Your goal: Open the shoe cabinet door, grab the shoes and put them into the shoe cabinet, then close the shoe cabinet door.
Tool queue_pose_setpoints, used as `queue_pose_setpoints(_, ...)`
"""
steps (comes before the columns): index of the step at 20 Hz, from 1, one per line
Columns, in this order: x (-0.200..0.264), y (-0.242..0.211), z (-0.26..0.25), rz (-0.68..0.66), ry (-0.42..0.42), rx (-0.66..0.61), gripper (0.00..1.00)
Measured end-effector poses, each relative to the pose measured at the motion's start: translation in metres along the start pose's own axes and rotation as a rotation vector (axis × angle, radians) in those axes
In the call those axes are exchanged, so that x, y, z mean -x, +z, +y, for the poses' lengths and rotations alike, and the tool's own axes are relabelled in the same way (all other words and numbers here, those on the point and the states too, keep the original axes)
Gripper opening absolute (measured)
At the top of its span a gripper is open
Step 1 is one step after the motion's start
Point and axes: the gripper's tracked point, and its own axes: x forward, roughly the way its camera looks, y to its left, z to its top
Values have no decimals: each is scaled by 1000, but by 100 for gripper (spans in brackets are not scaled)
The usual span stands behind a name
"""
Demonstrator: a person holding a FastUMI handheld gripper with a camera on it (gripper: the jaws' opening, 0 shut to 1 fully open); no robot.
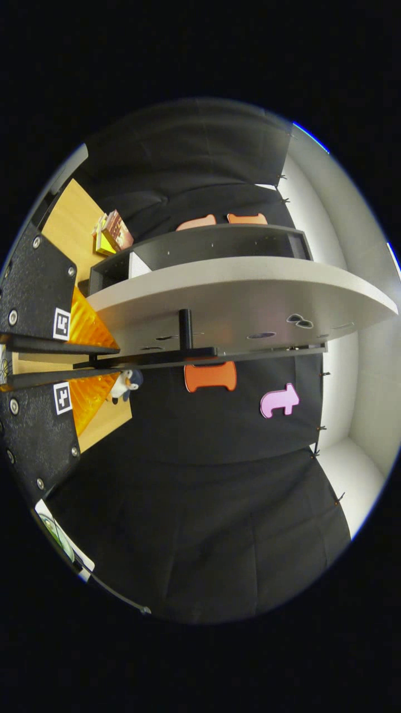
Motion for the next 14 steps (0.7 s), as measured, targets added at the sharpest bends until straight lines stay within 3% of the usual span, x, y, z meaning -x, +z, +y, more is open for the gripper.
queue_pose_setpoints(4, 4, 1, -35, 4, -37, -56, 9)
queue_pose_setpoints(7, 15, -3, -32, 14, 18, -122, 10)
queue_pose_setpoints(14, 37, -12, -26, 20, 26, -67, 12)
